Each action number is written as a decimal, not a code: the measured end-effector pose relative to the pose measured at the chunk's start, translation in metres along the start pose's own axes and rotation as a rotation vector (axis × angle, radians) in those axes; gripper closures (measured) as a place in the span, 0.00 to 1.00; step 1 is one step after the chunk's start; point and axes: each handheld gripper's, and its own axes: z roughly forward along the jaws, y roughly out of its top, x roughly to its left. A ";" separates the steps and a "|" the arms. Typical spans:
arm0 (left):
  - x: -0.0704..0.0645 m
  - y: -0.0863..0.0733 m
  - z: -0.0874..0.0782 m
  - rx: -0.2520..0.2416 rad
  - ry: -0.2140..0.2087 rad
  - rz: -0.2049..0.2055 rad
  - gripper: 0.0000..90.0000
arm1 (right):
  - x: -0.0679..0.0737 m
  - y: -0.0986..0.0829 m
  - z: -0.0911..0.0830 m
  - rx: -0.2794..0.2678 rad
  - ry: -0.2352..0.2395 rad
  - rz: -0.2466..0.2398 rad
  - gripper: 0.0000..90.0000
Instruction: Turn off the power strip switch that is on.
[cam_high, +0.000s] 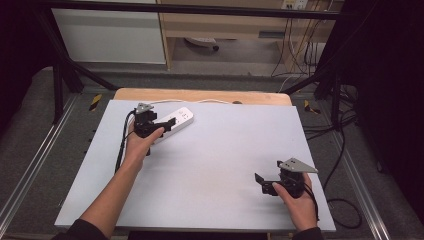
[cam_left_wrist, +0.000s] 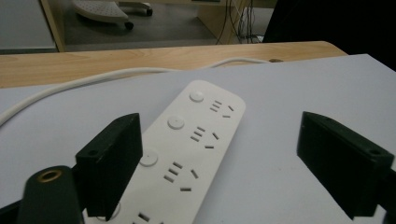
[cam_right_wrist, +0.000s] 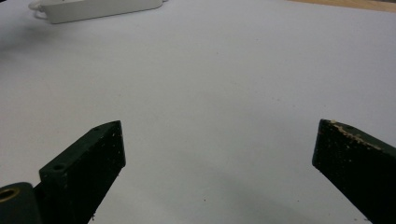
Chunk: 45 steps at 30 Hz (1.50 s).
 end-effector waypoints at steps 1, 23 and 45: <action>-0.002 0.000 -0.002 0.005 0.010 0.002 0.14 | 0.000 0.000 0.000 0.001 0.000 -0.002 0.04; -0.025 -0.006 -0.078 -0.077 -0.100 0.057 0.06 | 0.000 0.001 0.001 0.001 -0.001 -0.012 0.04; -0.016 -0.029 -0.140 -0.137 -0.086 0.045 0.07 | 0.002 0.000 0.001 0.007 -0.003 -0.010 0.04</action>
